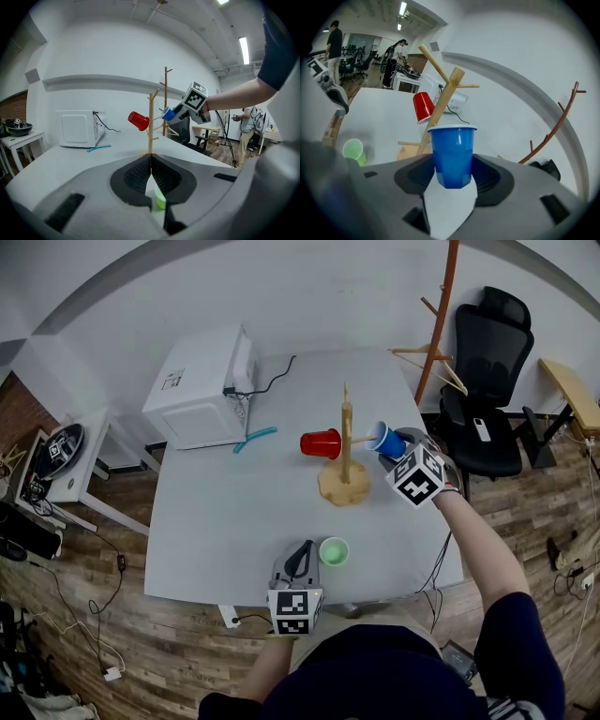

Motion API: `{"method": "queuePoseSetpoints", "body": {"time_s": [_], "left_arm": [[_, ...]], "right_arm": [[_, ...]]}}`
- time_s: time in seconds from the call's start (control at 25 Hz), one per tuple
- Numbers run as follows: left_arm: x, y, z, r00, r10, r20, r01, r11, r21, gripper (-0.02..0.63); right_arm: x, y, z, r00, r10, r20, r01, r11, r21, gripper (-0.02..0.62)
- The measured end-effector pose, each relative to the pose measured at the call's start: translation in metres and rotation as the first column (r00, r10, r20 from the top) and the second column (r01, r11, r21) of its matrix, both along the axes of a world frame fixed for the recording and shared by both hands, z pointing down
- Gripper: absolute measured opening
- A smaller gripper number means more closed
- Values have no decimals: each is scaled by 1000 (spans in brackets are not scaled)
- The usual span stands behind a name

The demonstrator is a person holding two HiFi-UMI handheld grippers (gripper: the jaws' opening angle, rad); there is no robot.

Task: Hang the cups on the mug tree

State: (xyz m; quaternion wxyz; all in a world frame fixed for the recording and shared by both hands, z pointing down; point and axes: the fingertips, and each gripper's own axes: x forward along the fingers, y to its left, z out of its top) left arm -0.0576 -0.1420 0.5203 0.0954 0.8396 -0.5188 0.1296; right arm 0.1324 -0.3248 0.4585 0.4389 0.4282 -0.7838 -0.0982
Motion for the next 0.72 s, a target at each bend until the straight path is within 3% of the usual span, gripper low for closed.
{"method": "queuePoseSetpoints", "body": {"time_s": [0.72], "left_arm": [[1, 4, 2, 1000, -12, -1, 12, 1000, -8, 20]], "right_arm": [[-31, 2, -7, 987, -138, -82, 137, 990, -9, 259]]}}
